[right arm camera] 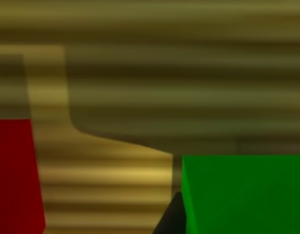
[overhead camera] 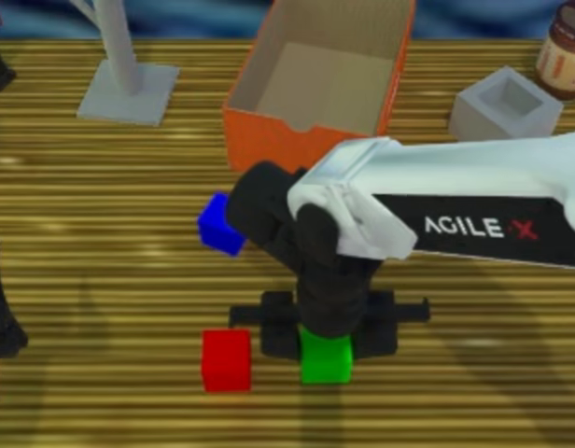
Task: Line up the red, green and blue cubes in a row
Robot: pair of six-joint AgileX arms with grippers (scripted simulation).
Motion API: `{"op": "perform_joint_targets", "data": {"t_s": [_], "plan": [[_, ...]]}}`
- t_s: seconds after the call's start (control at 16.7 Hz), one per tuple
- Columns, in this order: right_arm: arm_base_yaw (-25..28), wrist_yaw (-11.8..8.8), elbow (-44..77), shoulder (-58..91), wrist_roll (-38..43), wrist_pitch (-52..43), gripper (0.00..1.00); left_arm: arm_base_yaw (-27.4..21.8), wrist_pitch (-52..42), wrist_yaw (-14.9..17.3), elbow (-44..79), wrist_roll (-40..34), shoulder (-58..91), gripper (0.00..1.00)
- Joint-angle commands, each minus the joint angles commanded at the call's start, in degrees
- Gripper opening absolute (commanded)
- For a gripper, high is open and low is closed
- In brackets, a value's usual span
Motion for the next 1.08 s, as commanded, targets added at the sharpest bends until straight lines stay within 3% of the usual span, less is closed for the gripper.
{"op": "perform_joint_targets", "data": {"t_s": [0.72, 1.08], "plan": [[0.00, 0.00, 0.00, 0.00, 0.00, 0.00, 0.98, 0.00, 0.00, 0.00, 0.00, 0.00, 0.00, 1.00], [0.00, 0.00, 0.00, 0.00, 0.00, 0.00, 1.00, 0.00, 0.00, 0.00, 0.00, 0.00, 0.00, 1.00]]}}
